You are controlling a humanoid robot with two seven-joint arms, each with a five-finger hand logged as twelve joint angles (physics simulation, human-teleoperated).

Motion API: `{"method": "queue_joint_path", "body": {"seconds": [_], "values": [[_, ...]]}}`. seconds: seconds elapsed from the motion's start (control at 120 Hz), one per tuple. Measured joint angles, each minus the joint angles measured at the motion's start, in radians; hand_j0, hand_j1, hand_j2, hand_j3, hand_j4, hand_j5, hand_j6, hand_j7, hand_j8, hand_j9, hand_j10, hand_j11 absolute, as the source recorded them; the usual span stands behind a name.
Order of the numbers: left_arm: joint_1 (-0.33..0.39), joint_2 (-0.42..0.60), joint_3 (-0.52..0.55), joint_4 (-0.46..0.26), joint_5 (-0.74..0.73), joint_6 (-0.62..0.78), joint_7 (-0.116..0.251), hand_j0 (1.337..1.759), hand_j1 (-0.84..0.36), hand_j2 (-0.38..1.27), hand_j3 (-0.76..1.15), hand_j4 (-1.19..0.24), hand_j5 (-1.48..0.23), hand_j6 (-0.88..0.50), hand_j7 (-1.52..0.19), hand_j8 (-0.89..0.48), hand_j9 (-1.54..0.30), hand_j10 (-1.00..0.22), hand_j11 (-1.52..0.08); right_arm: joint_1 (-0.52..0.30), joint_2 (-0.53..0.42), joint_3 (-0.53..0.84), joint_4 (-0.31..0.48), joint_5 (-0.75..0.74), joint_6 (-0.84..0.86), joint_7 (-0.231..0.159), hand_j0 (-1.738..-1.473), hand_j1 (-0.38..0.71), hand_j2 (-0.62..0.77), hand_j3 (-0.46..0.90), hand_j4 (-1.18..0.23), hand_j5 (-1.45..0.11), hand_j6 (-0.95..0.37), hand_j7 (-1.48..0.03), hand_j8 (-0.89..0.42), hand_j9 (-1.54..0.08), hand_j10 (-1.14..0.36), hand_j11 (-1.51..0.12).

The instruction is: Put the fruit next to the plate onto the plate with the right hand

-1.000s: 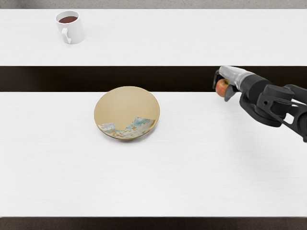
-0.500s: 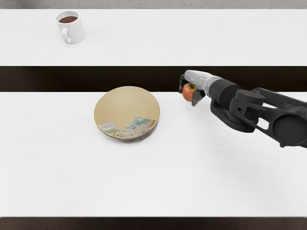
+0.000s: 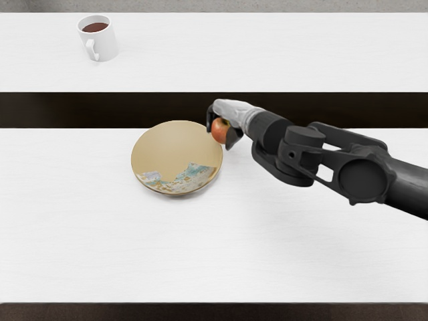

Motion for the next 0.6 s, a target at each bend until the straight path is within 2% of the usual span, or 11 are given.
{"method": "queue_joint_path", "body": {"seconds": [0.275, 0.6], "values": [[0.001, 0.000, 0.000, 0.000, 0.000, 0.000, 0.000, 1.658, 0.35, 0.00, 0.00, 0.00, 0.00, 0.00, 0.00, 0.00, 0.00, 0.00, 0.00, -0.001, 0.059, 0.000, -0.001, -0.003, 0.000, 0.000, -1.640, 0.38, 0.36, 0.00, -0.52, -1.18, -0.22, -1.13, -0.22, -1.19, -0.47, -1.21], [0.000, 0.000, 0.000, 0.000, 0.000, 0.000, 0.000, 1.658, 0.35, 0.00, 0.00, 0.00, 0.00, 0.00, 0.00, 0.00, 0.00, 0.00, 0.00, -0.011, 0.070, -0.017, -0.002, -0.004, -0.002, 0.000, -1.638, 0.36, 0.33, 0.00, -0.55, -1.15, -0.26, -1.13, -0.25, -1.17, -0.50, -1.19]]}}
